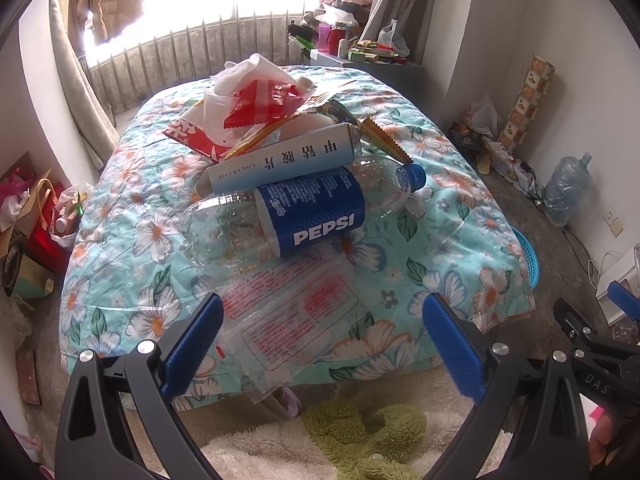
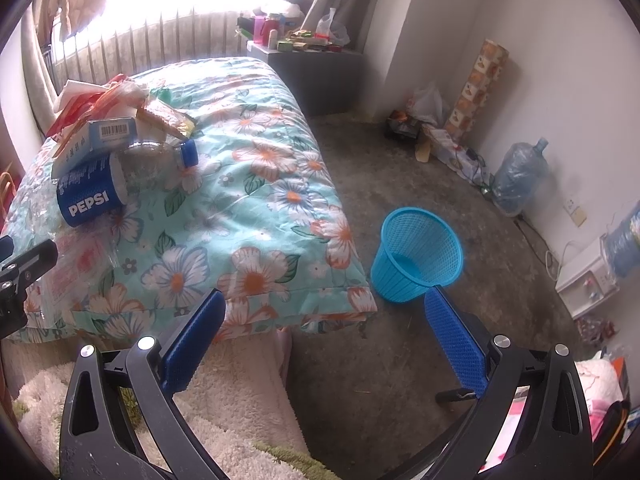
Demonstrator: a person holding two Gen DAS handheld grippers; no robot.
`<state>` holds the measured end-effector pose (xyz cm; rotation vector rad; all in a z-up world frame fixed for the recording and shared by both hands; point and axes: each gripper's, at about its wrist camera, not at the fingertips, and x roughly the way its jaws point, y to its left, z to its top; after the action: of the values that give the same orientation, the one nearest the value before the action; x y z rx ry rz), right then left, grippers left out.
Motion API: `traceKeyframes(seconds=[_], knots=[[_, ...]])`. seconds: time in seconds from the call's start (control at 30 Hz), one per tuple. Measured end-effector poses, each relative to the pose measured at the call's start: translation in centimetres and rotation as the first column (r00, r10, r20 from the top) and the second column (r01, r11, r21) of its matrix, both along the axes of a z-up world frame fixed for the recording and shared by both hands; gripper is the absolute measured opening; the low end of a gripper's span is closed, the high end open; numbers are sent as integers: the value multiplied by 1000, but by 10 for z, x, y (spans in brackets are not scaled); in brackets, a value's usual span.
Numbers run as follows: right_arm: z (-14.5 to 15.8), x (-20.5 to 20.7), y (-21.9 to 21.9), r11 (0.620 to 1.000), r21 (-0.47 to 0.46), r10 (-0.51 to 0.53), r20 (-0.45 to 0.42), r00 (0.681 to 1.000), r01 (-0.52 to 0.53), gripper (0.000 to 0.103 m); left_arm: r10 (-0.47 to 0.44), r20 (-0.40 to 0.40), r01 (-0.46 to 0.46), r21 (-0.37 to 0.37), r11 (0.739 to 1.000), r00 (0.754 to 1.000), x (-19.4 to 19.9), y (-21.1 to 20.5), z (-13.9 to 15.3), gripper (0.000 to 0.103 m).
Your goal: Collect trash
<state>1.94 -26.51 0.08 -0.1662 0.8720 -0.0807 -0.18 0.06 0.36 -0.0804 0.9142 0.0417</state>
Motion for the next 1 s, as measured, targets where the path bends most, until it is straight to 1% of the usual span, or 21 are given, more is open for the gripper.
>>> traceKeyframes(seconds=[0.37,0.7,1.0], knots=[[-2,0,-1,1000,2,-1,2,1000,1,95,2,2,-1,-1,1000,1000,0,3,0,97],[6,6,9,1000,-2,-4,-2,1000,4,95,2,1,-2,-1,1000,1000,-1,4,1,97],[5,5,7,1000,0,-6,-1,1000,6,95,2,0,-2,-2,1000,1000,-1,4,1,97]])
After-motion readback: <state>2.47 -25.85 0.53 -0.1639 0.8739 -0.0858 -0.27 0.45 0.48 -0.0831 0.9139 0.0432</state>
